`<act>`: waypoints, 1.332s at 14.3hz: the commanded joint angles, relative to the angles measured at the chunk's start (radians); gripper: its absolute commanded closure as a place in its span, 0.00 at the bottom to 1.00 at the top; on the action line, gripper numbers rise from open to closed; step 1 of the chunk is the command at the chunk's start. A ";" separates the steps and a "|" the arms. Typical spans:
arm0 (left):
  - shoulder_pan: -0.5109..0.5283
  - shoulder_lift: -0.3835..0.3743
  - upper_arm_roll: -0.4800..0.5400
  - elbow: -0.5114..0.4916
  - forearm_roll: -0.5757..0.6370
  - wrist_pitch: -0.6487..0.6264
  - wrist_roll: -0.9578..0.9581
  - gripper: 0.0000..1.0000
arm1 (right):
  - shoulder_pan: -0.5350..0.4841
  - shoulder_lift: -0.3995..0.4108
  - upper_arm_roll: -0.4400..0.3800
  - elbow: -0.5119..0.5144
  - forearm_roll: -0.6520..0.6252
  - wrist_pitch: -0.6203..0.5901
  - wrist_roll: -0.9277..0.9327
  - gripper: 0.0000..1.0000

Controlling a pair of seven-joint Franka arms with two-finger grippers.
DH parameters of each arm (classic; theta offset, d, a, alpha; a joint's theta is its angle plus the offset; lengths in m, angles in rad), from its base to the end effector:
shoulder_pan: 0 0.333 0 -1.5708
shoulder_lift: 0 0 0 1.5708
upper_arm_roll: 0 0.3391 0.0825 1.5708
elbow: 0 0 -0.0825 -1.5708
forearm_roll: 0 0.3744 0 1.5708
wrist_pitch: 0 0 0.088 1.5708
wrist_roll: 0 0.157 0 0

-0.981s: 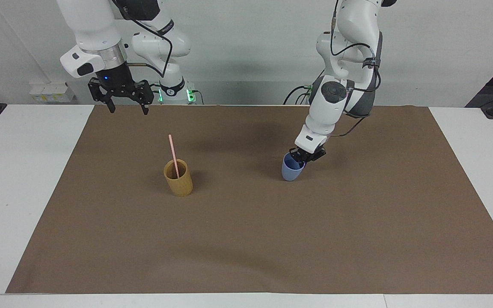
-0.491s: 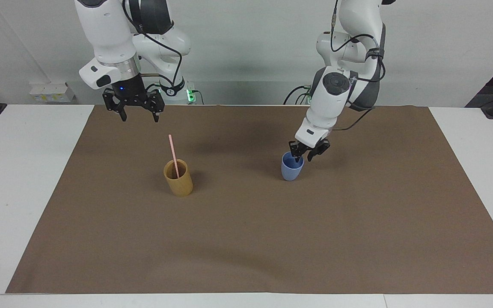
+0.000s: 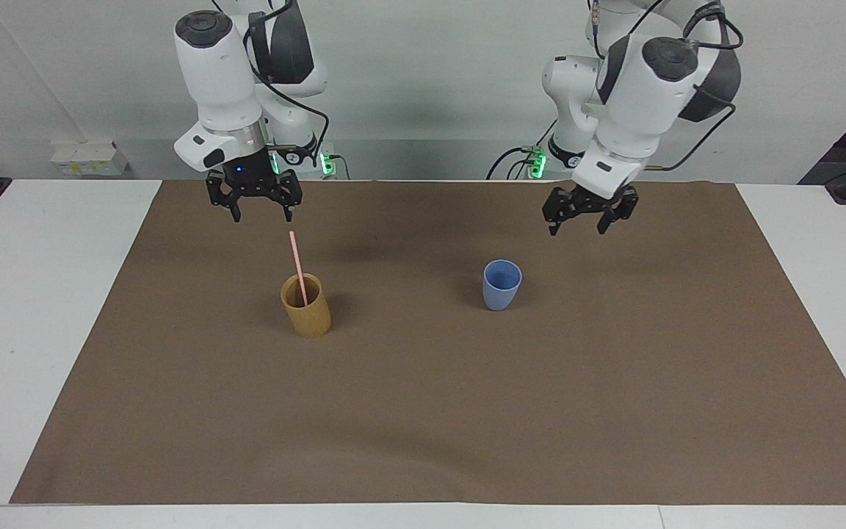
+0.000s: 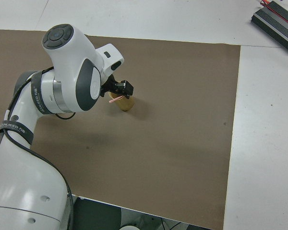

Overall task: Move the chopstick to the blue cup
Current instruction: 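Withdraw the left gripper while the right gripper reaches the pink stick, then grasp the pink stick in the tan cup with the right gripper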

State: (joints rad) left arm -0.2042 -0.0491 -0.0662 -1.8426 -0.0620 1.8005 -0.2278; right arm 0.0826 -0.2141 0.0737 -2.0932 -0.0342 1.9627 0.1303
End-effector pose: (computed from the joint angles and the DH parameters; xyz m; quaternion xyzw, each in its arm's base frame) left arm 0.5164 -0.1523 0.5173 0.9995 -0.0143 -0.0037 0.0285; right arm 0.4856 0.0744 0.4976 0.9987 0.0183 0.0444 0.0177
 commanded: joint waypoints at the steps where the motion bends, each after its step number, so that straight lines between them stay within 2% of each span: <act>1: 0.118 -0.026 -0.007 0.016 -0.001 -0.075 0.178 0.00 | 0.028 -0.036 -0.003 -0.079 0.020 0.082 -0.026 0.06; 3: 0.172 -0.035 -0.007 0.069 0.004 -0.140 0.266 0.00 | 0.034 -0.034 -0.003 -0.102 0.020 0.122 -0.023 0.13; 6: 0.203 -0.035 -0.007 0.161 0.019 -0.225 0.286 0.00 | 0.043 -0.033 -0.003 -0.131 0.020 0.145 -0.021 0.19; 8: 0.201 -0.035 -0.009 0.166 0.019 -0.233 0.286 0.00 | 0.051 -0.031 -0.003 -0.157 0.020 0.197 -0.028 0.30; 9: 0.200 -0.035 -0.009 0.166 0.019 -0.231 0.285 0.00 | 0.061 -0.027 -0.003 -0.157 0.020 0.206 -0.028 0.31; 13: 0.201 -0.035 -0.009 0.166 0.018 -0.221 0.283 0.00 | 0.063 -0.021 -0.003 -0.159 0.020 0.219 -0.032 0.58; 16: 0.201 -0.035 -0.009 0.166 0.018 -0.228 0.281 0.00 | 0.063 -0.019 -0.003 -0.159 0.020 0.216 -0.032 0.68; 17: 0.201 -0.035 -0.009 0.166 0.018 -0.231 0.280 0.00 | 0.062 -0.019 -0.003 -0.159 0.020 0.211 -0.032 0.76; 19: 0.197 -0.037 -0.009 0.166 0.018 -0.231 0.280 0.00 | 0.062 -0.019 -0.003 -0.159 0.020 0.209 -0.032 0.86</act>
State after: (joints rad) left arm -0.0149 -0.0894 -0.0678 -1.6910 -0.0575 1.5918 0.0454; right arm 0.1468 -0.2200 0.0736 -2.2330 -0.0342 2.1591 0.1303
